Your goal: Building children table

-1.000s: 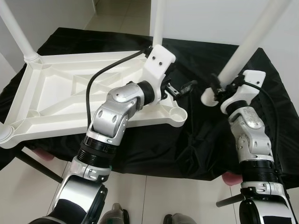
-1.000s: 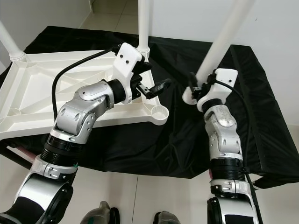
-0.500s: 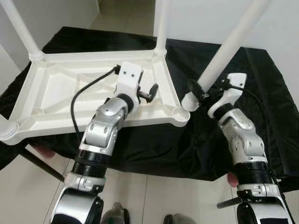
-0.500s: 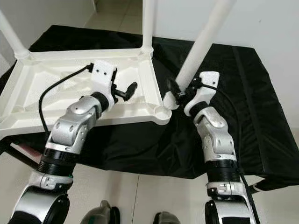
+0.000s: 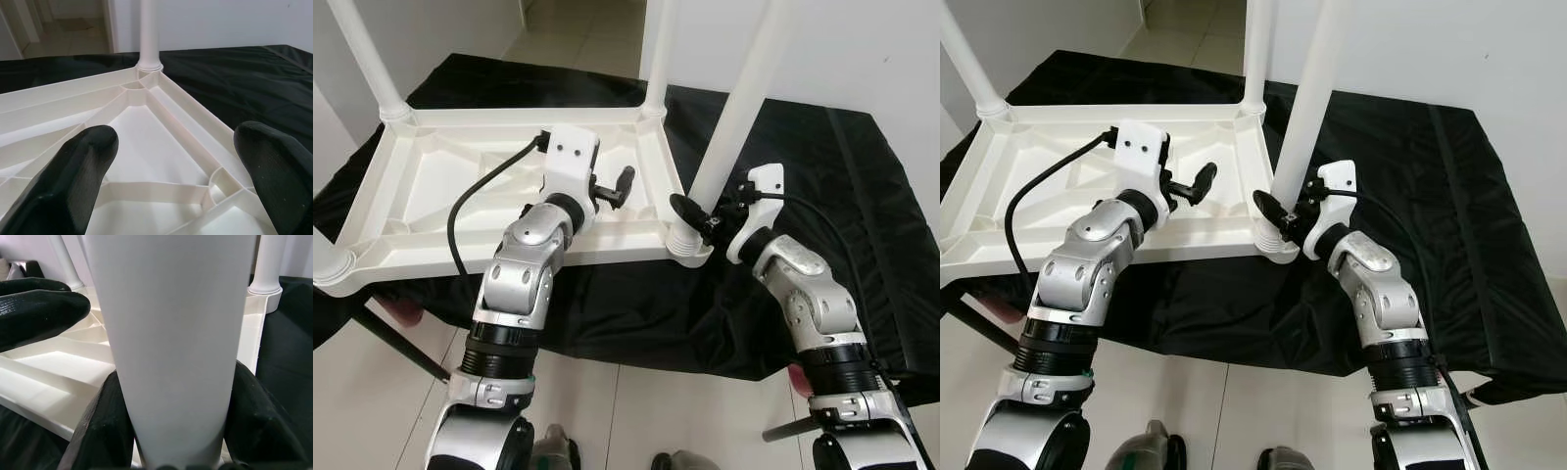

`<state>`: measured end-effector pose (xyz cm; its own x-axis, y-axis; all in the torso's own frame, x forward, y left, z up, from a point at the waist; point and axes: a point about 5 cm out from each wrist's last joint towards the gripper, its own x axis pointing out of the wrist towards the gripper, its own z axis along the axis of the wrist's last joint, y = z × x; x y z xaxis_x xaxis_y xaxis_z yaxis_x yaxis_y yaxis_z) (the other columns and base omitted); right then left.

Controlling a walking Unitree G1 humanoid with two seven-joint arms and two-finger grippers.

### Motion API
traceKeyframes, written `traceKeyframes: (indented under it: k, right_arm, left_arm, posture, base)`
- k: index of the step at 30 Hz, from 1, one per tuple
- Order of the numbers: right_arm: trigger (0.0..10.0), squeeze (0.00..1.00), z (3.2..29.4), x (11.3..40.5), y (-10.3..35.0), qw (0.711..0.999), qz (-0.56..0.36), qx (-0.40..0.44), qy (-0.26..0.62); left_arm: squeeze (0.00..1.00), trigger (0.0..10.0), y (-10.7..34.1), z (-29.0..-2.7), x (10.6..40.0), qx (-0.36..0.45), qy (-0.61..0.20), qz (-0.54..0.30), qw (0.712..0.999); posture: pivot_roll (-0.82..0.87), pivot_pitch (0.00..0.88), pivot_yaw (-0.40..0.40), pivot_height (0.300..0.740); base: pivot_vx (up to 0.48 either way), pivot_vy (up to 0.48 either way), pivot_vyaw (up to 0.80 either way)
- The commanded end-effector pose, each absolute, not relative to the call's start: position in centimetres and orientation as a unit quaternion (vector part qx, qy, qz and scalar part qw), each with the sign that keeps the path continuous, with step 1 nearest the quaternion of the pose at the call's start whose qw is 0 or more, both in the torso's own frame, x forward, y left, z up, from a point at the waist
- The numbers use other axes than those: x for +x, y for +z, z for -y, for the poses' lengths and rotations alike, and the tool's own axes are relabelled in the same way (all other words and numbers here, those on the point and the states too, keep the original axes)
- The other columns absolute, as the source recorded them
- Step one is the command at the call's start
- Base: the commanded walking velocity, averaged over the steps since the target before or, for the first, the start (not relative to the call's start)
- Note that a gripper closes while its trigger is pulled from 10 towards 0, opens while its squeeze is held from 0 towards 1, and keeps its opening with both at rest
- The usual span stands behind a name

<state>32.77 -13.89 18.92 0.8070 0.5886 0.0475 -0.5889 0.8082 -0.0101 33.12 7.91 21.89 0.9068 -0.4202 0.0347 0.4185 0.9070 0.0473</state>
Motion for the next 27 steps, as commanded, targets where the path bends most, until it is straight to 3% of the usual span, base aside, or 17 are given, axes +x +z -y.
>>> traceKeyframes:
  k: [1,13,27]
  right_arm:
    - [10.0,0.0,13.9,32.8,17.8,0.952,-0.011,0.001,0.306]
    - [10.0,0.0,16.5,34.6,16.9,0.984,-0.052,0.035,0.168]
    - [10.0,0.0,15.1,33.5,16.1,0.977,-0.039,-0.02,0.21]
  left_arm:
    - [0.0,10.0,21.9,-8.3,33.1,0.017,-0.16,0.026,0.987]
    - [0.0,10.0,22.6,-8.4,32.9,0.021,-0.157,0.036,0.987]
    - [0.0,10.0,23.1,-8.6,33.0,0.029,-0.15,0.045,0.987]
  posture:
    - [0.06,0.01,-0.039,0.74]
    - [0.06,0.029,-0.044,0.74]
    - [0.05,0.055,-0.039,0.74]
  base:
    - [0.0,0.0,0.0]
    - [0.0,0.0,0.0]
    - [0.0,0.0,0.0]
